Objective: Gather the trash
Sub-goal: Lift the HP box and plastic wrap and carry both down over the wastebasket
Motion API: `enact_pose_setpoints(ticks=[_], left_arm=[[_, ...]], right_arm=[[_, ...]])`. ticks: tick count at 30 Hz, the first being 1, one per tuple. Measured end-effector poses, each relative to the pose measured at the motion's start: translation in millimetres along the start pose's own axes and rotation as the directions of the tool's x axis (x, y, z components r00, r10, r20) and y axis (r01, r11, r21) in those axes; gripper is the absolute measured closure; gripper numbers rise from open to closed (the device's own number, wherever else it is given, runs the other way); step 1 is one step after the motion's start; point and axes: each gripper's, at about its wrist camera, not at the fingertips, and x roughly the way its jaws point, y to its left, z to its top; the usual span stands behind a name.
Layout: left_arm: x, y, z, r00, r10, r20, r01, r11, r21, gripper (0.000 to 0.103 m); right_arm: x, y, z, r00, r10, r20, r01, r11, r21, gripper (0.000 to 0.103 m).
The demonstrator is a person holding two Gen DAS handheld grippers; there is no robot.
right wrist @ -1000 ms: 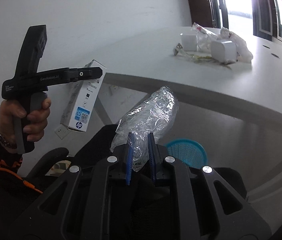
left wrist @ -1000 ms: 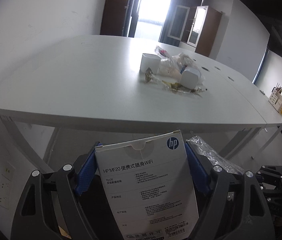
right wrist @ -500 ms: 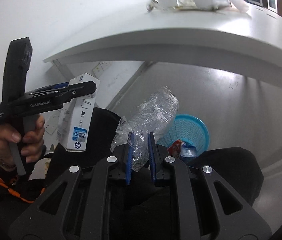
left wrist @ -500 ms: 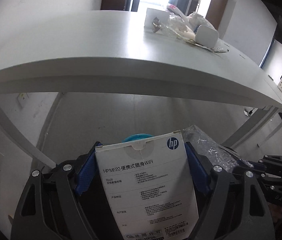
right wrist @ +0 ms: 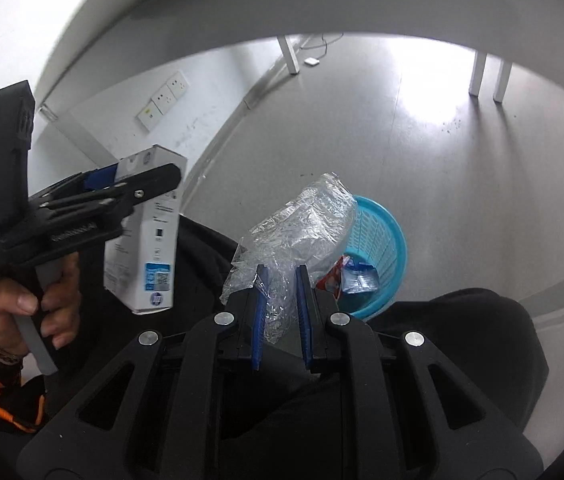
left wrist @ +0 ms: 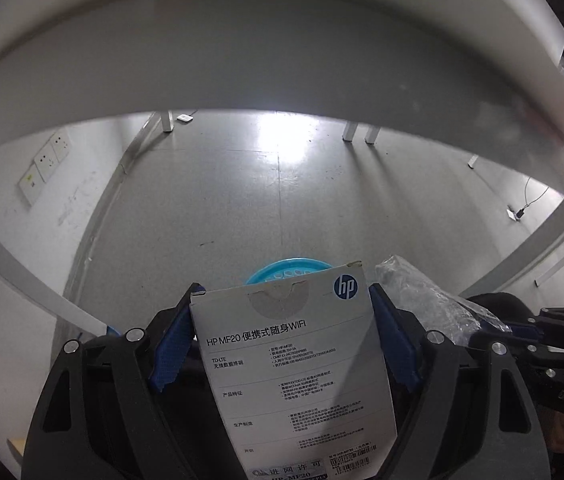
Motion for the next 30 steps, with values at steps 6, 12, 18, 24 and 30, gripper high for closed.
enact_pose_setpoints(ticks=[6,12,18,24,30], left_arm=[[58,5,4,0.997,-0.010,-0.073,0.009,1.000,-0.008,0.023],[104,15,17,0.987,-0.043,-0.154,0.031,0.996,-0.079,0.023],[150,30,21,0.963,-0.074,-0.258,0.022,0.980,-0.197,0.023],[186,27,25,0.948,-0.040,-0.316,-0.026,0.979,-0.202,0.023],[215,5,27,0.934,0.083,-0.348,-0.102,0.994,-0.038,0.023]], right_arm=[[44,-9,16,0.996,-0.004,-0.084,0.006,1.000,0.026,0.090],[83,-25,24,0.986,-0.013,-0.164,0.025,0.997,0.071,0.090],[126,-39,38,0.974,-0.025,-0.225,0.048,0.994,0.099,0.090],[168,-52,48,0.960,-0.033,-0.280,0.070,0.990,0.125,0.090],[199,-66,52,0.947,-0.017,-0.321,0.074,0.983,0.165,0.089]])
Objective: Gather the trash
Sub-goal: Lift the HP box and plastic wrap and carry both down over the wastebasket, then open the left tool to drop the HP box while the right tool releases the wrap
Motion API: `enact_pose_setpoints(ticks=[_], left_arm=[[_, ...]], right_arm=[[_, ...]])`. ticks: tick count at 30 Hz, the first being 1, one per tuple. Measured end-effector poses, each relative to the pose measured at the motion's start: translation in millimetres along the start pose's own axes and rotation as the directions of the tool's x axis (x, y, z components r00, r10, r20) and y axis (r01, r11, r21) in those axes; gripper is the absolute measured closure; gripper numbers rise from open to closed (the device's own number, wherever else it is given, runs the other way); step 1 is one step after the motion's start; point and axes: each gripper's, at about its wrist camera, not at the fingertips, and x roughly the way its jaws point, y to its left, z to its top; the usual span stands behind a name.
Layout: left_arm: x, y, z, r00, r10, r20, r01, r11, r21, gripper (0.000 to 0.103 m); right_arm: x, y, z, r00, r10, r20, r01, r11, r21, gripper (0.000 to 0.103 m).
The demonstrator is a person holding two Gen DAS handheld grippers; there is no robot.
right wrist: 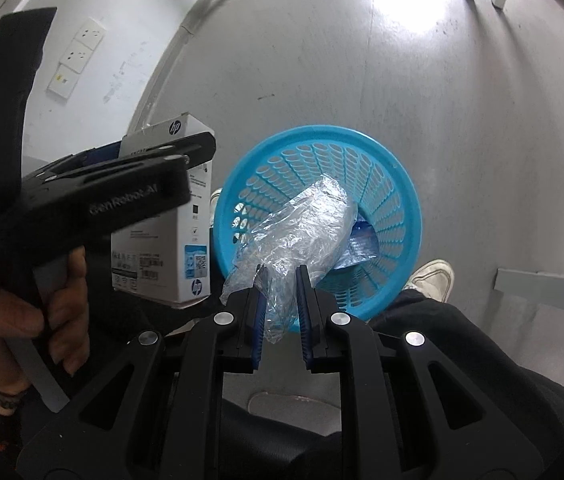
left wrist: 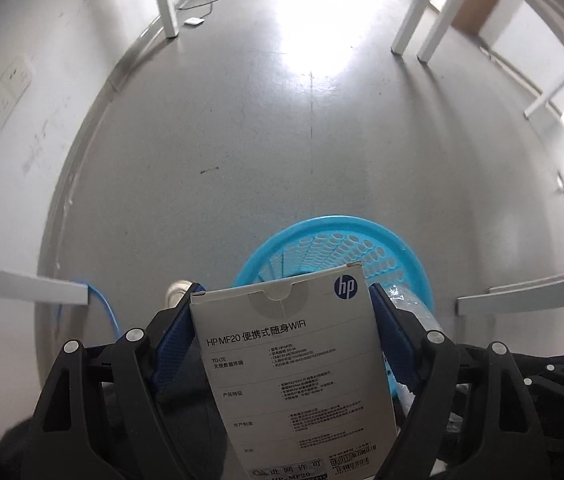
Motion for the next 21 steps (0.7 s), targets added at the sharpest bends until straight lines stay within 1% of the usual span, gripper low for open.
enact_pose_setpoints(ticks=[3,8,10,13,14,15,16,17,18,20,21], left_arm=[[12,-1,6,1.000,0.005,-0.025,-0.005,1.000,0.003,0.023],[30,7,14,0.997,-0.001,-0.081,-0.003,0.999,-0.048,0.023],[34,9,15,0.995,-0.001,-0.097,-0.004,0.999,-0.052,0.023],[38,8,18,0.995,-0.013,-0.095,0.008,0.999,-0.053,0.023],[40,9,18,0.995,-0.028,-0.097,0.022,0.998,-0.063,0.022],[42,10,19,0.992,-0.062,-0.109,0.054,0.995,-0.081,0.021],[46,11,20,0.985,-0.111,-0.135,0.097,0.990,-0.106,0.020],[50,14,20,0.979,-0.132,-0.154,0.113,0.986,-0.122,0.020],[52,15,20,0.979,-0.126,-0.159,0.106,0.986,-0.130,0.018],[51,17,19,0.982,-0.104,-0.155,0.083,0.987,-0.135,0.018],[51,18,19,0.982,-0.106,-0.155,0.085,0.987,-0.137,0.018]], right_arm=[[13,-8,11,1.000,0.018,-0.024,-0.018,0.999,0.027,0.089],[32,-14,21,0.998,0.035,-0.061,-0.031,0.998,0.056,0.089],[39,-17,24,0.997,0.035,-0.075,-0.030,0.997,0.069,0.089],[44,-23,26,0.996,0.037,-0.084,-0.029,0.995,0.091,0.086],[43,-23,27,0.996,0.040,-0.085,-0.031,0.994,0.102,0.085],[43,-25,27,0.995,0.043,-0.088,-0.033,0.993,0.113,0.080],[43,-27,28,0.995,0.048,-0.089,-0.037,0.992,0.122,0.070],[43,-28,29,0.995,0.049,-0.087,-0.037,0.992,0.125,0.066],[42,-29,29,0.995,0.048,-0.082,-0.037,0.991,0.127,0.062],[43,-32,27,0.996,0.057,-0.073,-0.047,0.991,0.124,0.062],[43,-32,26,0.996,0.054,-0.074,-0.045,0.992,0.120,0.062]])
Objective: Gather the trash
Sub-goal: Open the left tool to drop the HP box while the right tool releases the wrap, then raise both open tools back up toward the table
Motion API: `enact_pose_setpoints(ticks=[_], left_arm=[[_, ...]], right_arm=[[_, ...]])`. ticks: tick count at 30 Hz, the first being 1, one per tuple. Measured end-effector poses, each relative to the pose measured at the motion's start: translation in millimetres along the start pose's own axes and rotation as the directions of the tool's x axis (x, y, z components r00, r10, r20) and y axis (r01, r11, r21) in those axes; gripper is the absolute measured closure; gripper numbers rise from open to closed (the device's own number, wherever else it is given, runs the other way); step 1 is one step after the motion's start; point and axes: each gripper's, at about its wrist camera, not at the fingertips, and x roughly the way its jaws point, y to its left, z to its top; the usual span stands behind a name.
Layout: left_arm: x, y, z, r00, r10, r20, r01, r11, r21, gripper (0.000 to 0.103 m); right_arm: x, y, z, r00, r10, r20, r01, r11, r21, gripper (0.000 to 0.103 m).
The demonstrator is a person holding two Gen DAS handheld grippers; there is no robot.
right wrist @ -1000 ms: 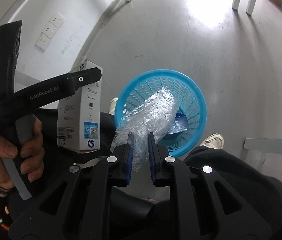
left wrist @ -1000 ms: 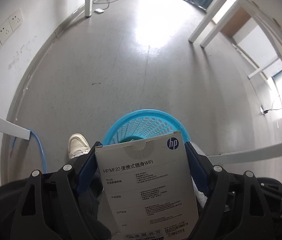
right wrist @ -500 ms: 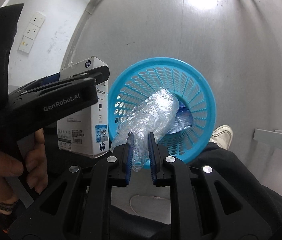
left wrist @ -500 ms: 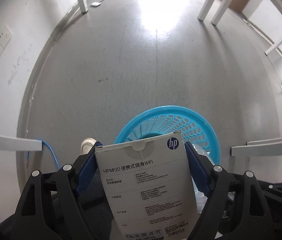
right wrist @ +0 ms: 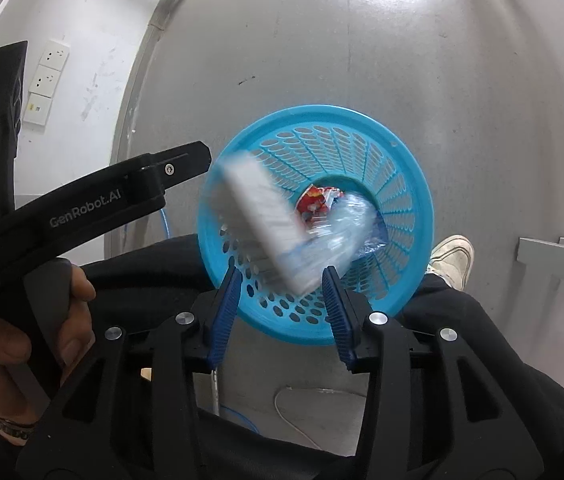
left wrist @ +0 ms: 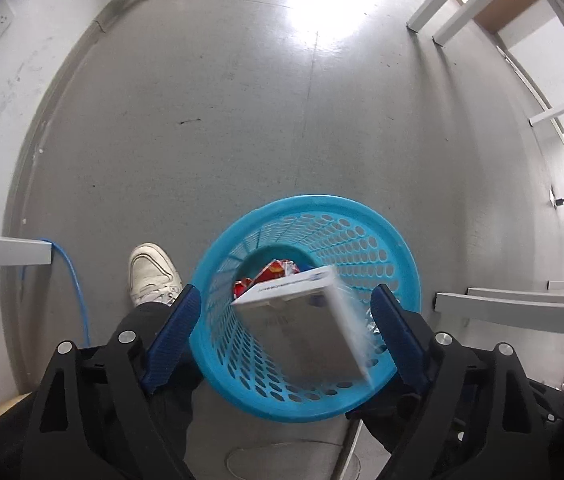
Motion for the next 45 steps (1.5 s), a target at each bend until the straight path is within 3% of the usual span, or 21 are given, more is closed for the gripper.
enact_pose_setpoints(ticks=[11,16,25,30,38,42,45], left_arm=[[-10,-4,-8,0.999,0.037,0.024,-0.037,0.999,-0.005,0.018],[-26,5,-17,0.999,0.025,0.030,-0.024,0.999,-0.036,0.018],[-76,8,-48,0.989,0.026,0.149,-0.024,1.000,-0.019,0.018],[-105,11,-70,0.975,-0.007,0.224,0.008,1.000,-0.002,0.018],[-154,13,-113,0.960,-0.036,0.278,0.051,0.998,-0.048,0.017],[-181,11,-139,0.939,-0.064,0.338,0.078,0.997,-0.026,0.017],[-205,11,-155,0.911,-0.071,0.406,0.078,0.997,0.000,0.017]], right_arm=[[-8,9,-6,0.999,-0.035,0.034,0.037,0.999,-0.039,0.062],[-21,24,-15,0.993,-0.087,0.086,0.095,0.991,-0.098,0.061],[-60,45,-48,0.977,-0.105,0.183,0.137,0.975,-0.172,0.055],[-82,54,-72,0.971,-0.106,0.216,0.149,0.970,-0.191,0.053],[-128,66,-120,0.947,-0.120,0.299,0.193,0.954,-0.227,0.045],[-158,68,-143,0.928,-0.102,0.358,0.195,0.952,-0.236,0.041],[-181,68,-158,0.914,-0.067,0.400,0.177,0.953,-0.246,0.038]])
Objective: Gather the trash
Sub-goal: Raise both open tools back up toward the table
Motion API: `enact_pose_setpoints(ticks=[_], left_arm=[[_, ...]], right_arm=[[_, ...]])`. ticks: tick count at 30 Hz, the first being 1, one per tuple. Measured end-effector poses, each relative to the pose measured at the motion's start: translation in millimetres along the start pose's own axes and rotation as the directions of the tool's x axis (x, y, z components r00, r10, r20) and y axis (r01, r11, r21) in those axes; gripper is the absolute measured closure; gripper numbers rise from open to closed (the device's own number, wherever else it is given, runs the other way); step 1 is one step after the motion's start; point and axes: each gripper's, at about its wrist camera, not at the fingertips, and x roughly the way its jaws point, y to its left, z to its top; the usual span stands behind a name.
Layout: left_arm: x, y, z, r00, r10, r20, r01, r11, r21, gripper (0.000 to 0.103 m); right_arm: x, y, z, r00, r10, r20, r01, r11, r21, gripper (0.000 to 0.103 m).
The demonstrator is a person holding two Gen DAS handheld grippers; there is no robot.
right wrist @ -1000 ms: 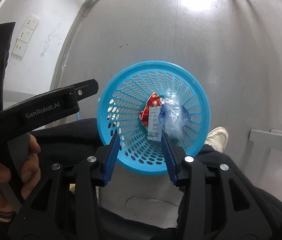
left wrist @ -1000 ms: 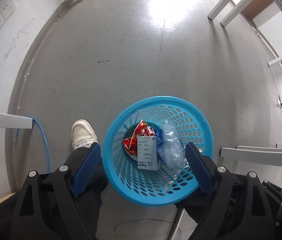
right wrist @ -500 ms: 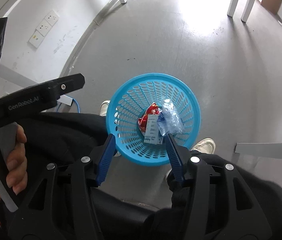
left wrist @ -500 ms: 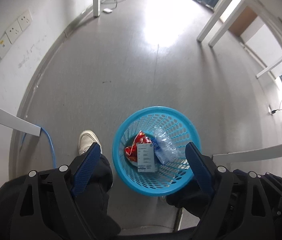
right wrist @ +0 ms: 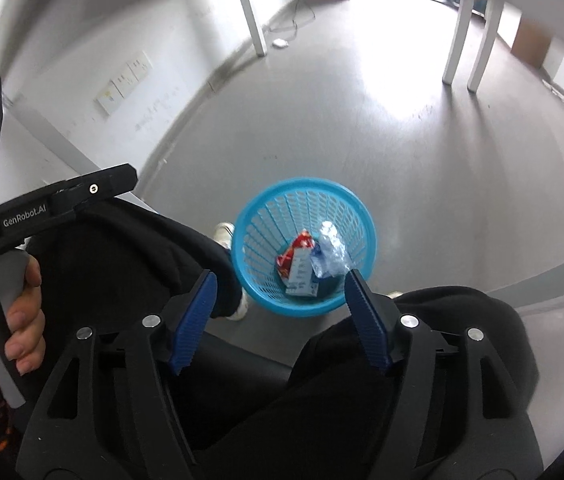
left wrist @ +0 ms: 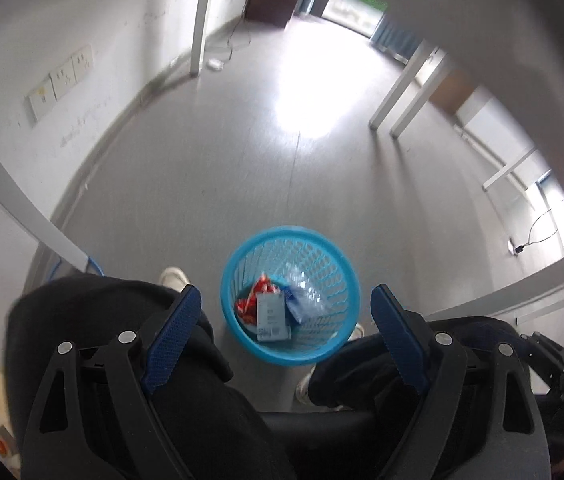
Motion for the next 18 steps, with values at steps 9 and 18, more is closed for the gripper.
enact_pose_setpoints(ticks=[9,18], left_arm=[[-88,15,-22,0.985,-0.097,0.145,0.096,0.995,0.015,0.016],[-140,-2,-2,0.945,-0.134,0.299,0.108,0.989,0.103,0.016]], right_arm=[[-89,8,-19,0.982,-0.008,0.186,0.019,0.998,-0.057,0.026],[-164,13,9,0.908,-0.017,0.419,0.006,1.000,0.028,0.021]])
